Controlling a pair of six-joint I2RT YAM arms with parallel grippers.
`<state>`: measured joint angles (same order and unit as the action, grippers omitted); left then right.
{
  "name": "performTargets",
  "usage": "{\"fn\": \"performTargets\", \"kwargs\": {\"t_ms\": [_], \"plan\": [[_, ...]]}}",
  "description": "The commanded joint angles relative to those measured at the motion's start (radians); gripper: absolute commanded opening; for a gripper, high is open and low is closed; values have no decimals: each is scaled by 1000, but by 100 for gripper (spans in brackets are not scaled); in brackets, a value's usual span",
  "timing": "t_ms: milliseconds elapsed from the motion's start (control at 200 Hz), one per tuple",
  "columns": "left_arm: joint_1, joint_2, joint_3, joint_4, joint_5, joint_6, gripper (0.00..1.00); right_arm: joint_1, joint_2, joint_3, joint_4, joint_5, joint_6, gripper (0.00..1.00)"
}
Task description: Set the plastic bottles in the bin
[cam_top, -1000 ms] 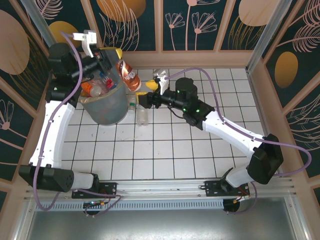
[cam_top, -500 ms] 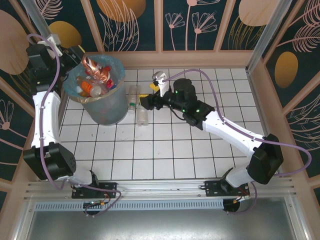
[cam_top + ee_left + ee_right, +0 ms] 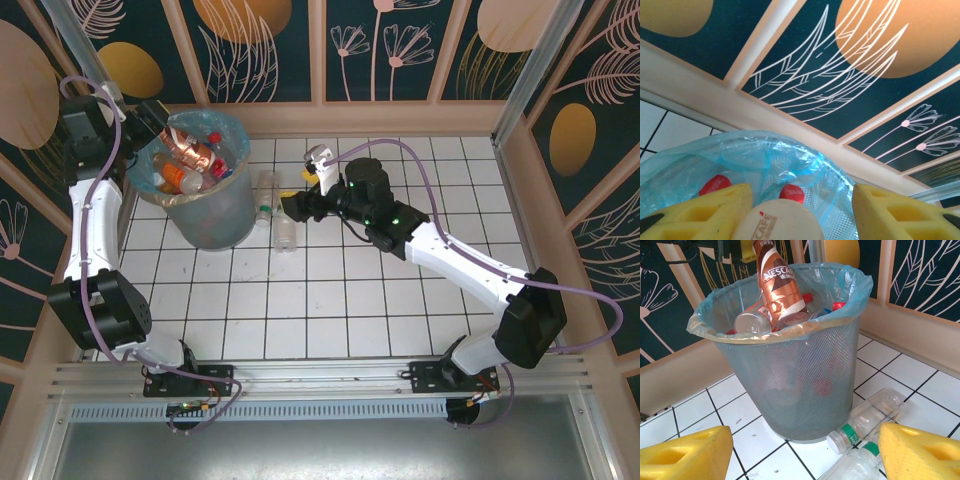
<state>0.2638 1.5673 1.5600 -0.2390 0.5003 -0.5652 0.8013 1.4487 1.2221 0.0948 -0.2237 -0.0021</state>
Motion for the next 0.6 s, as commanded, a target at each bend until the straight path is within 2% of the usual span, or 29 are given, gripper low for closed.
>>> {"fn": "performTargets", "kwargs": {"t_ms": [0,225,360,596], "plan": [[5,-16,46,-44,-78,59,58,17,5,45,-12,28,-22,77],[3,-36,78,-74,-201,121,59,37,27,69,-36,50,-41,77],[3,-2,86,-56,-123,87,59,45,49,85,-40,52,-44,77],[-7,29,66,-47,-92,74,57,71,90,134,-78,62,-63,77]]}}
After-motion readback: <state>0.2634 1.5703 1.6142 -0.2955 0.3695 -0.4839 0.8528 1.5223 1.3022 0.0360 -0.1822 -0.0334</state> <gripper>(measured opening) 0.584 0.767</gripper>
